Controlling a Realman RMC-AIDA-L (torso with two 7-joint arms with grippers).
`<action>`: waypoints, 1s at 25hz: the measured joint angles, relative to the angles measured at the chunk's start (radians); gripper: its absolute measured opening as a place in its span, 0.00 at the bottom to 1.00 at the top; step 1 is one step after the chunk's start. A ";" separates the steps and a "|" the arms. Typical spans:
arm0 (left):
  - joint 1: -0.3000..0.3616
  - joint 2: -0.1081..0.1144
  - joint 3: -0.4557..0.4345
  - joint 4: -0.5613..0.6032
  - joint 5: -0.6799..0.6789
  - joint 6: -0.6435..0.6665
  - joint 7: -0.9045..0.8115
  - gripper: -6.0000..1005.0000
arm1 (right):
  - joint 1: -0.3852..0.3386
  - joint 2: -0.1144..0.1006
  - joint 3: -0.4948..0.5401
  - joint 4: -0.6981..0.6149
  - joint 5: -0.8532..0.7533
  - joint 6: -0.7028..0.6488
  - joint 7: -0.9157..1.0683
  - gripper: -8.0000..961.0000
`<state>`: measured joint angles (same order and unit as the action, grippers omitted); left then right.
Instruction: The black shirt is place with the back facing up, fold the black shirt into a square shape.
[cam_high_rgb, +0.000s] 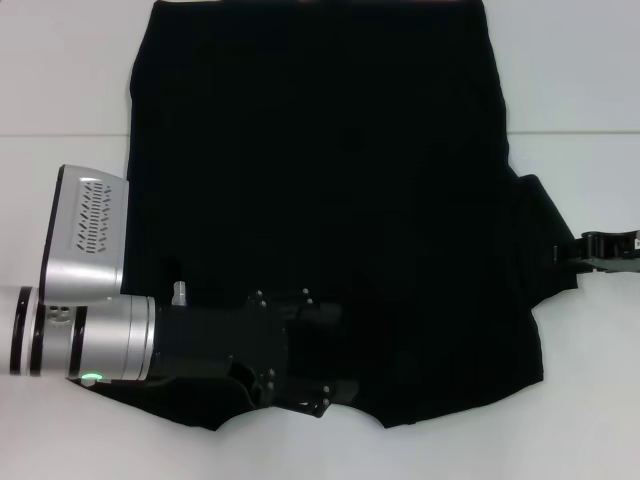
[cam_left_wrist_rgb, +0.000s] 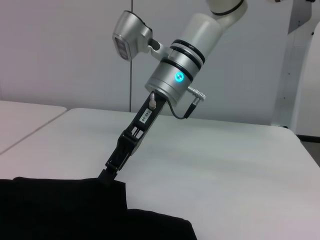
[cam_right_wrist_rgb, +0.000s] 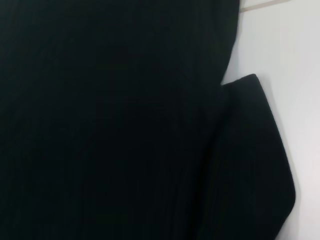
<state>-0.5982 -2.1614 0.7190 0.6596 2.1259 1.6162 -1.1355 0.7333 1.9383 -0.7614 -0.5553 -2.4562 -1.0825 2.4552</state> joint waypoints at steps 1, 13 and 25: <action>0.000 0.000 -0.001 0.000 0.000 0.000 0.000 0.87 | 0.000 0.004 0.000 -0.001 0.000 0.006 -0.003 0.65; 0.005 0.000 -0.006 0.003 -0.003 -0.012 0.000 0.86 | -0.006 0.028 -0.001 -0.005 0.003 0.039 -0.030 0.18; 0.006 0.000 -0.007 0.000 -0.010 -0.008 -0.004 0.85 | -0.052 0.016 0.065 -0.037 0.008 0.043 -0.100 0.02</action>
<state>-0.5924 -2.1615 0.7122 0.6597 2.1164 1.6086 -1.1393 0.6815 1.9547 -0.6960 -0.5919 -2.4486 -1.0397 2.3547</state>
